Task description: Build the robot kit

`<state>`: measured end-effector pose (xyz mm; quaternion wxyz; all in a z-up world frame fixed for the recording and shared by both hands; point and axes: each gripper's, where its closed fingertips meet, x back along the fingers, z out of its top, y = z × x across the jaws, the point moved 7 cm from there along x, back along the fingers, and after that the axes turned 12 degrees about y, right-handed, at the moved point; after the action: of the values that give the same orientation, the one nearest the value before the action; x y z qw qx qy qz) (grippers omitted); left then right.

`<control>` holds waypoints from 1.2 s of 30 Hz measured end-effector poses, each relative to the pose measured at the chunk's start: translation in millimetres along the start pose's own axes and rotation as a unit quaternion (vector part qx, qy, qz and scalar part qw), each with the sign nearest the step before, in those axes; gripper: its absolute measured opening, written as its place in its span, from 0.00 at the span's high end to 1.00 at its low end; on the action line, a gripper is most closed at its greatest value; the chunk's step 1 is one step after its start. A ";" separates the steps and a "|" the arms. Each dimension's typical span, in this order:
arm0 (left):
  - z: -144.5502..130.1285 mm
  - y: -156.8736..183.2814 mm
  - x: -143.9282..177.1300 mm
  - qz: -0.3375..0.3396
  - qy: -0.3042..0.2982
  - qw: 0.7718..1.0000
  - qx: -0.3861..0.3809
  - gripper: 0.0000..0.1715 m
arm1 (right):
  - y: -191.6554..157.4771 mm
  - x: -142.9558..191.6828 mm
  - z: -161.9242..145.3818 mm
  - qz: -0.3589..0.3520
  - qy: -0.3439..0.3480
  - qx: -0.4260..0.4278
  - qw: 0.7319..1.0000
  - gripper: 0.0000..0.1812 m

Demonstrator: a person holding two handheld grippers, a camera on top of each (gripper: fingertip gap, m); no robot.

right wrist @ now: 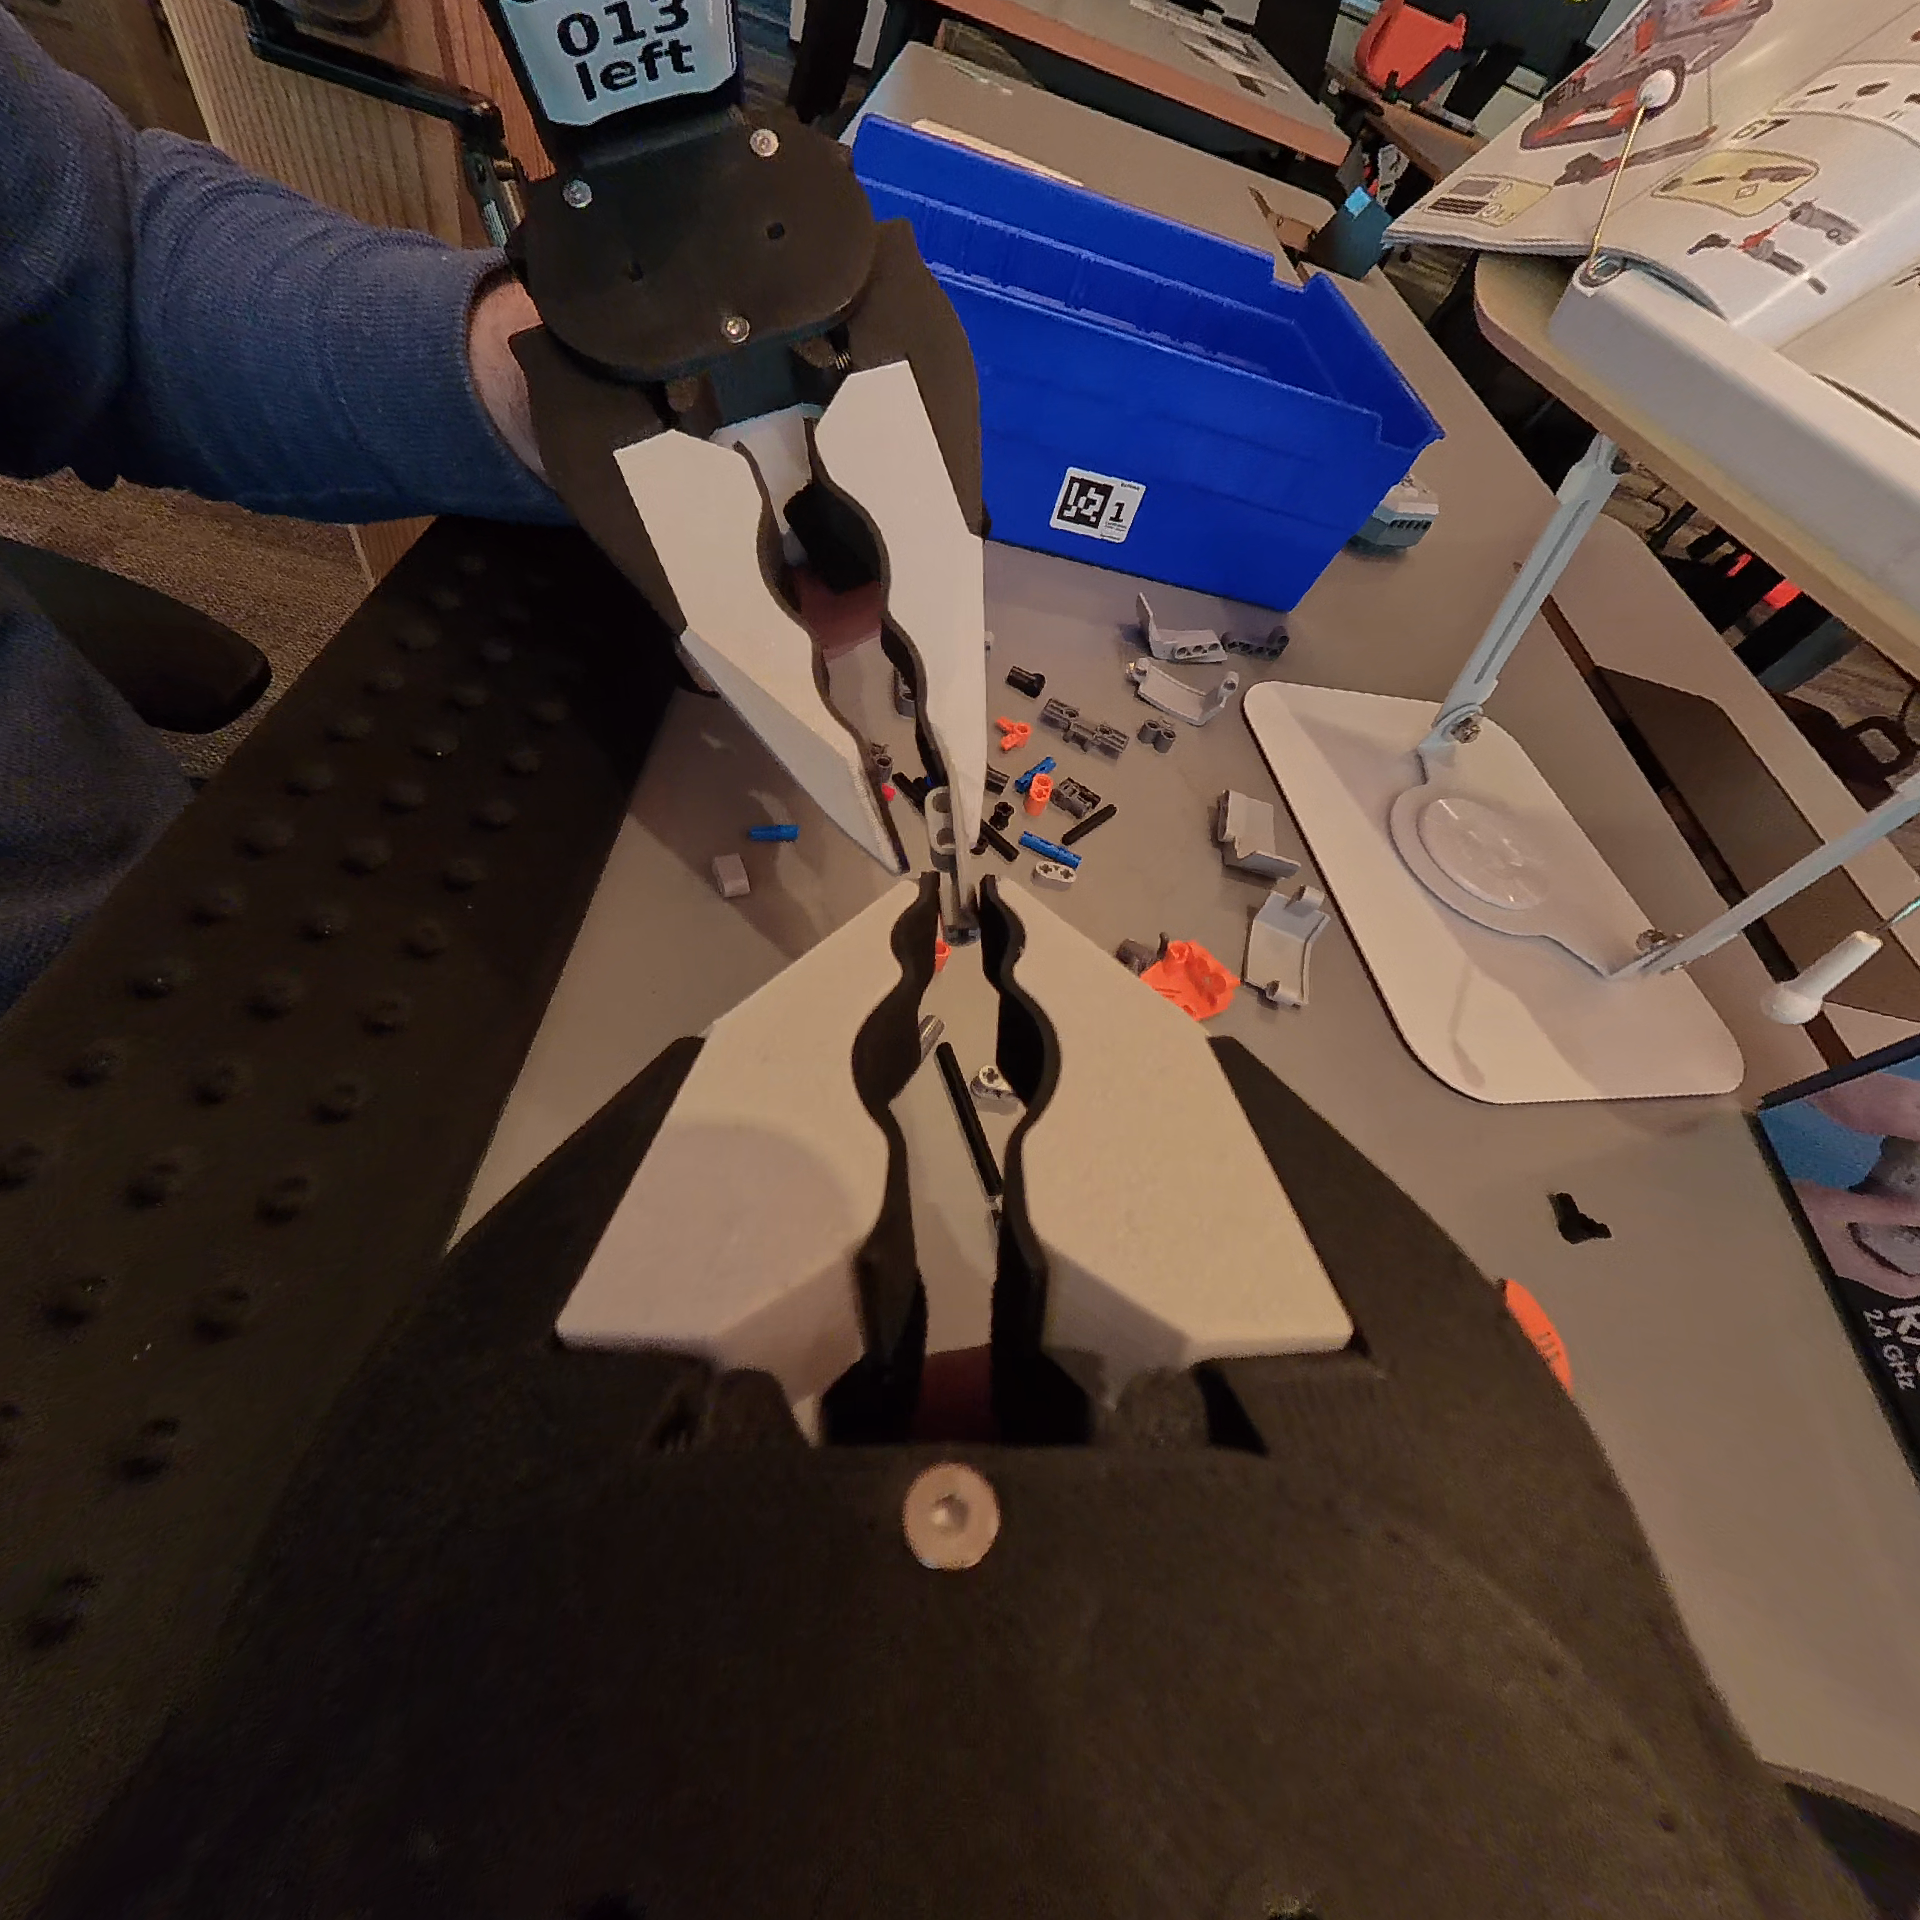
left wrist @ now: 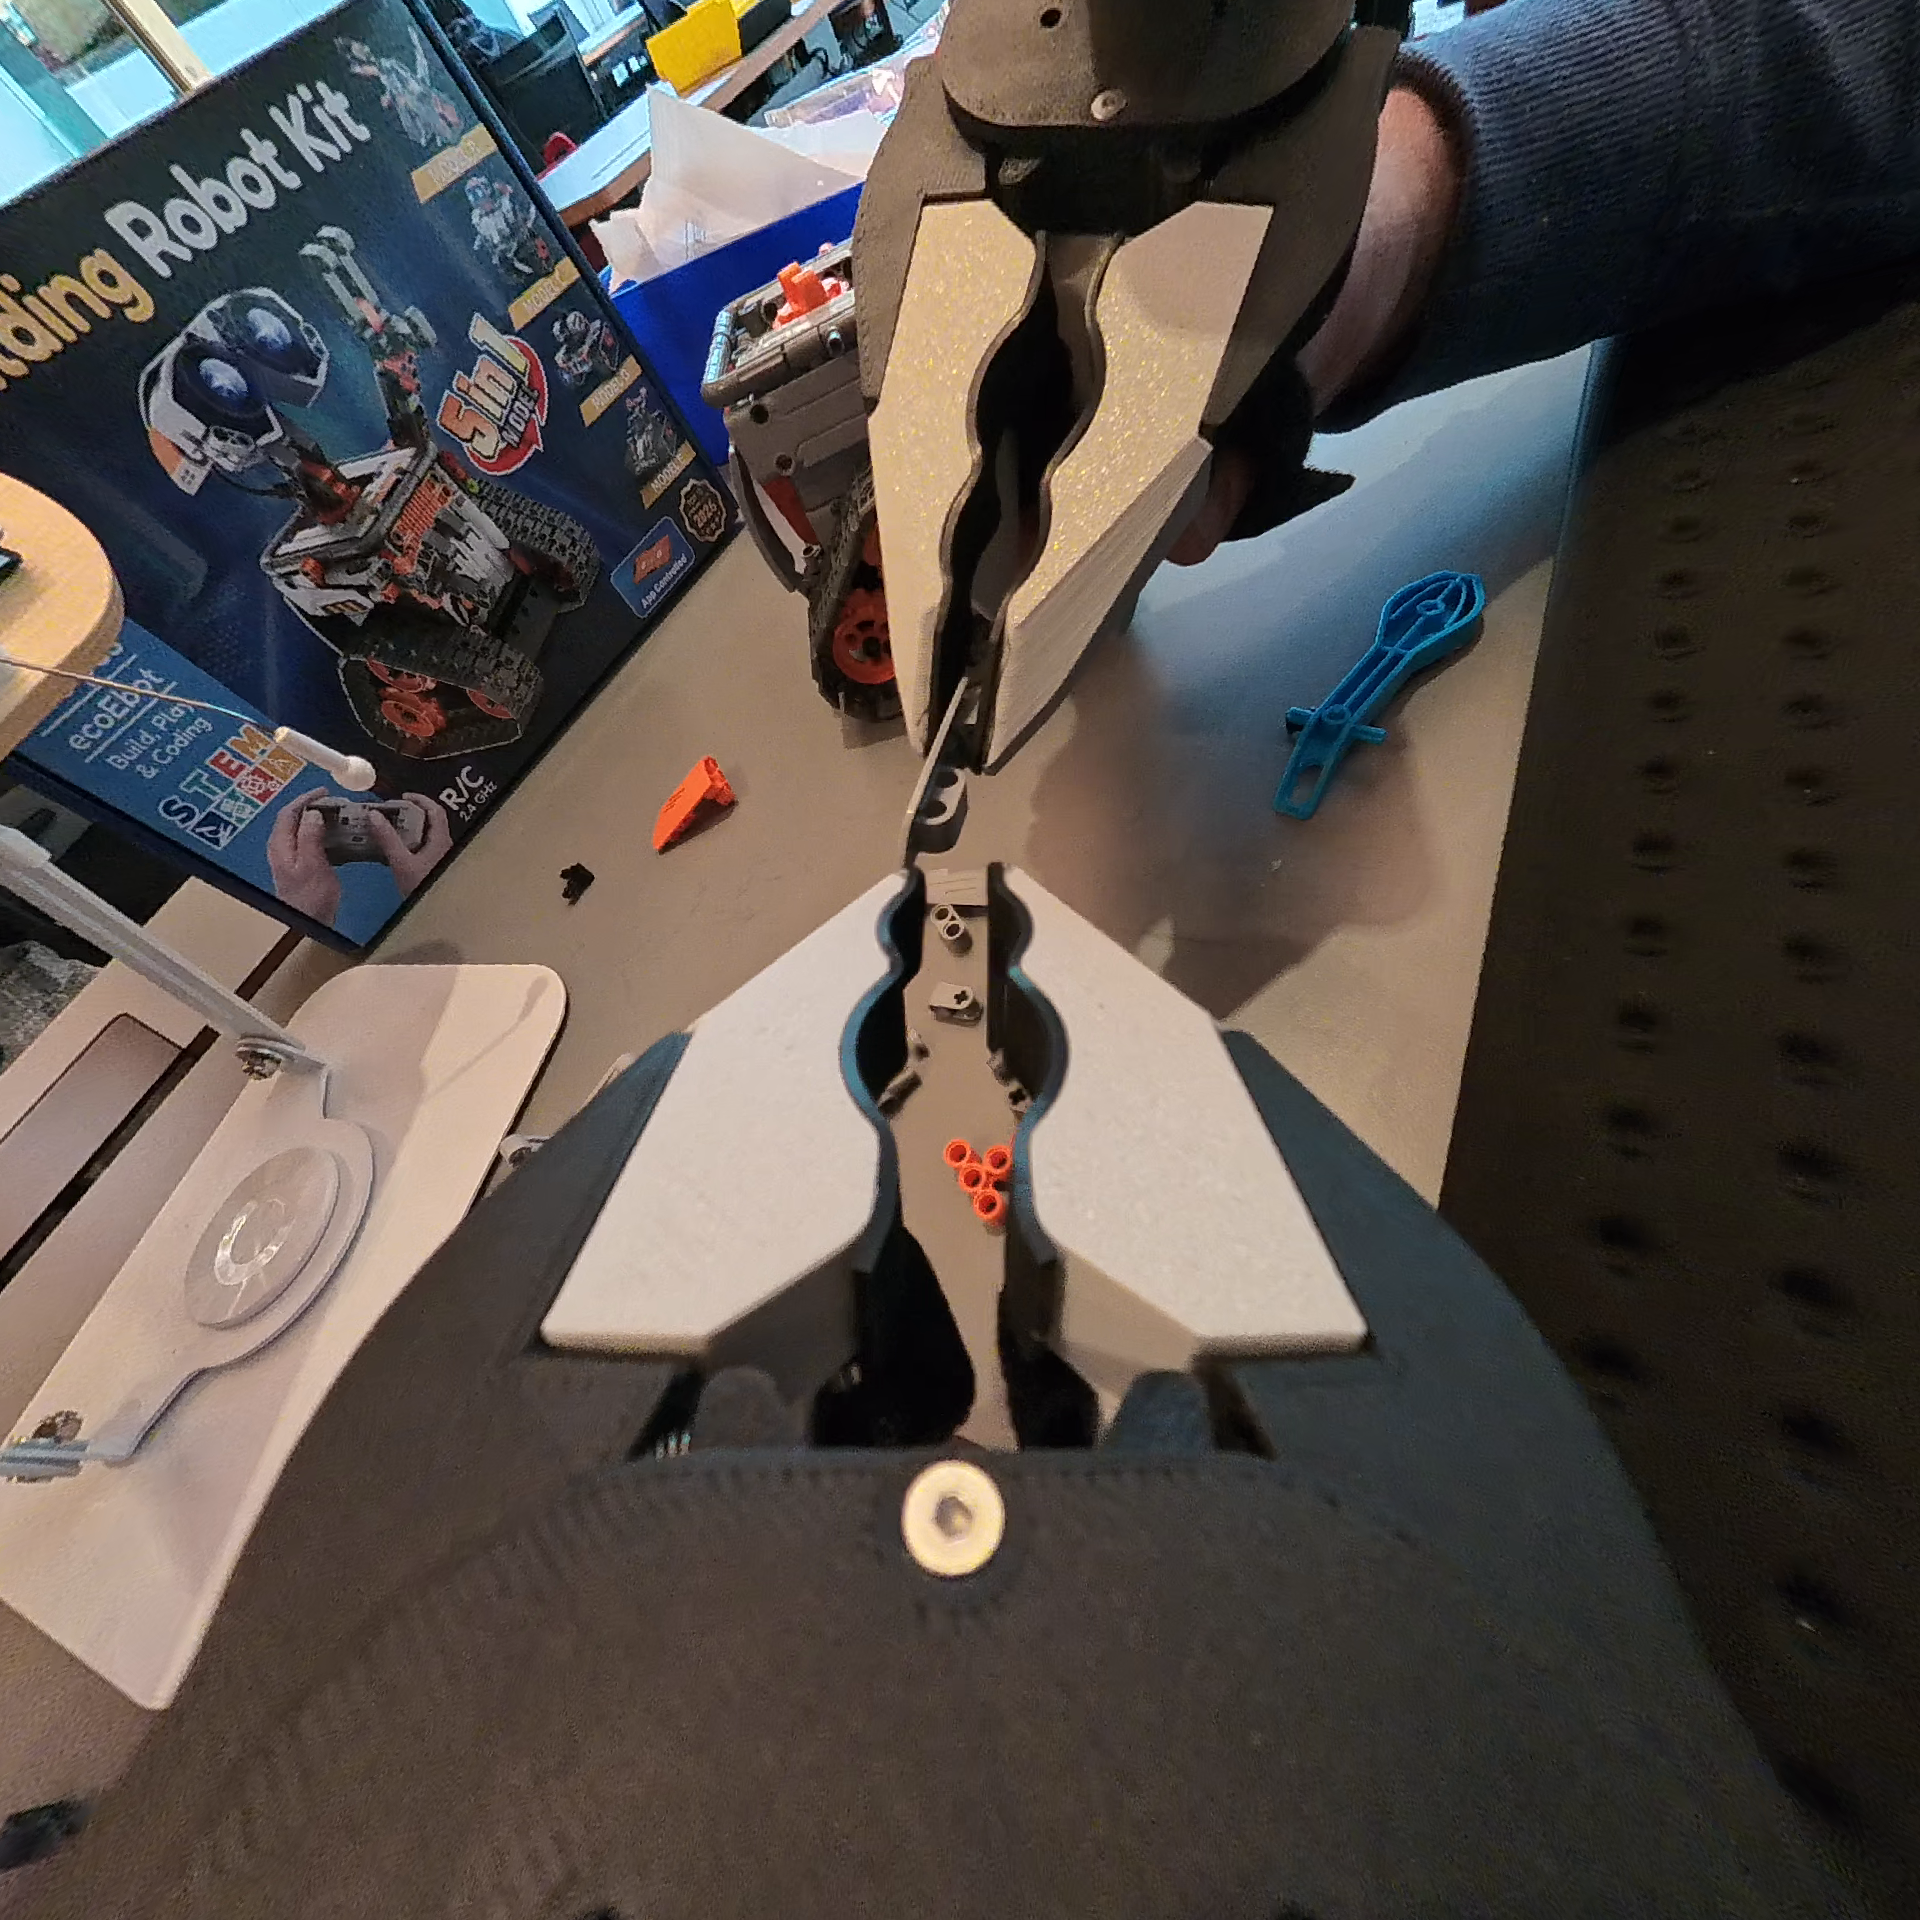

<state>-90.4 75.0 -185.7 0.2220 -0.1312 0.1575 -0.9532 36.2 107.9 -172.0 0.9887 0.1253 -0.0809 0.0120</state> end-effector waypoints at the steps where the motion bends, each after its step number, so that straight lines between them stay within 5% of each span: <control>1: 0.1 0.0 -0.1 0.000 0.001 1.000 0.000 0.94 | 0.3 0.4 -0.1 0.000 0.001 -0.002 1.000 0.97; 21: -5.1 0.9 -2.9 -0.015 0.001 1.000 0.016 1.00 | 1.0 0.3 -5.5 0.014 -0.004 -0.021 1.000 0.98; 29: -4.8 0.2 -3.2 -0.017 0.005 0.999 0.026 0.89 | 1.0 0.8 -5.6 0.017 -0.004 -0.023 1.000 0.98; 36: -4.9 -0.5 -3.6 -0.020 0.010 0.999 0.034 0.98 | -0.9 0.3 -6.0 0.026 -0.006 -0.027 0.999 0.97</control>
<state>-89.0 78.3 -190.6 0.2054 -0.1172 0.1243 -0.9636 37.4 108.5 -177.9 0.9906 0.0966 -0.0902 0.0346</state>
